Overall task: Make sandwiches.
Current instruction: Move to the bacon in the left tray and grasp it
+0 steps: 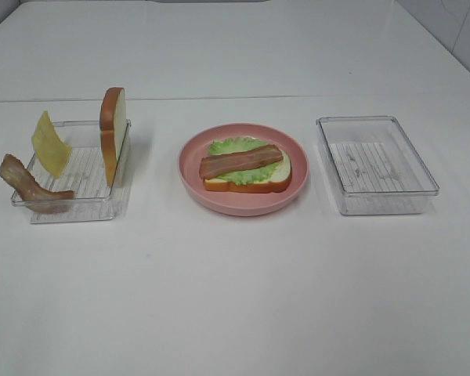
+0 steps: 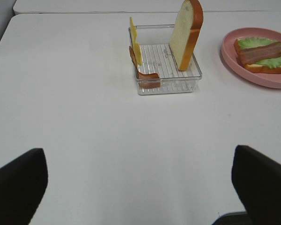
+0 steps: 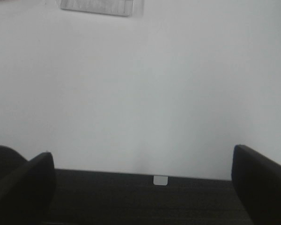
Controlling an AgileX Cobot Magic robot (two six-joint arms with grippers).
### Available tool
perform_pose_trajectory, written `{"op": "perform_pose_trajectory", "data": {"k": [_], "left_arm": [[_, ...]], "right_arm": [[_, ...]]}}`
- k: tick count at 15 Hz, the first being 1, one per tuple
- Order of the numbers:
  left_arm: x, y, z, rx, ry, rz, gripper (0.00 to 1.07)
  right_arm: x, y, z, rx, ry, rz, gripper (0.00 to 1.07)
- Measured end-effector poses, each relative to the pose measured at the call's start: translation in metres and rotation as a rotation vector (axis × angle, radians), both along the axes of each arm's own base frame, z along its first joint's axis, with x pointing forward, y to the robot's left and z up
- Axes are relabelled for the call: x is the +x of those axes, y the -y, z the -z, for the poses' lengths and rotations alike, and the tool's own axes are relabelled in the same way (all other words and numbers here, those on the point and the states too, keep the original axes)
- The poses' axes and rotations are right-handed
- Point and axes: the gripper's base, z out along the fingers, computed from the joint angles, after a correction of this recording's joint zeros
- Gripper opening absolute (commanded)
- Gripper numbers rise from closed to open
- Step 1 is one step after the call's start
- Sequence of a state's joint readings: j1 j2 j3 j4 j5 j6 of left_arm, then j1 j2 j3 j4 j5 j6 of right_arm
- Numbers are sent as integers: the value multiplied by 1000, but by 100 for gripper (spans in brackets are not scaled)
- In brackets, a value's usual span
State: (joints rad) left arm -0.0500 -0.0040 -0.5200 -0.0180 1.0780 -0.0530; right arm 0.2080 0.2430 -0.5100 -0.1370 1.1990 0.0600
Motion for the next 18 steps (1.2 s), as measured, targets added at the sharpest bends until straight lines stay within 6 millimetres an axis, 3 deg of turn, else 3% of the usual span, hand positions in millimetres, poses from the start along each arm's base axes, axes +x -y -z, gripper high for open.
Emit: {"op": "perform_pose_trajectory", "data": {"k": [13, 18], "left_arm": [[0, 0, 0, 0, 0, 0, 101], [0, 0, 0, 0, 0, 0, 101]], "right_arm": [[-8, -5, 5, 47, -5, -60, 99], [0, -9, 10, 78, 55, -82, 99]]}}
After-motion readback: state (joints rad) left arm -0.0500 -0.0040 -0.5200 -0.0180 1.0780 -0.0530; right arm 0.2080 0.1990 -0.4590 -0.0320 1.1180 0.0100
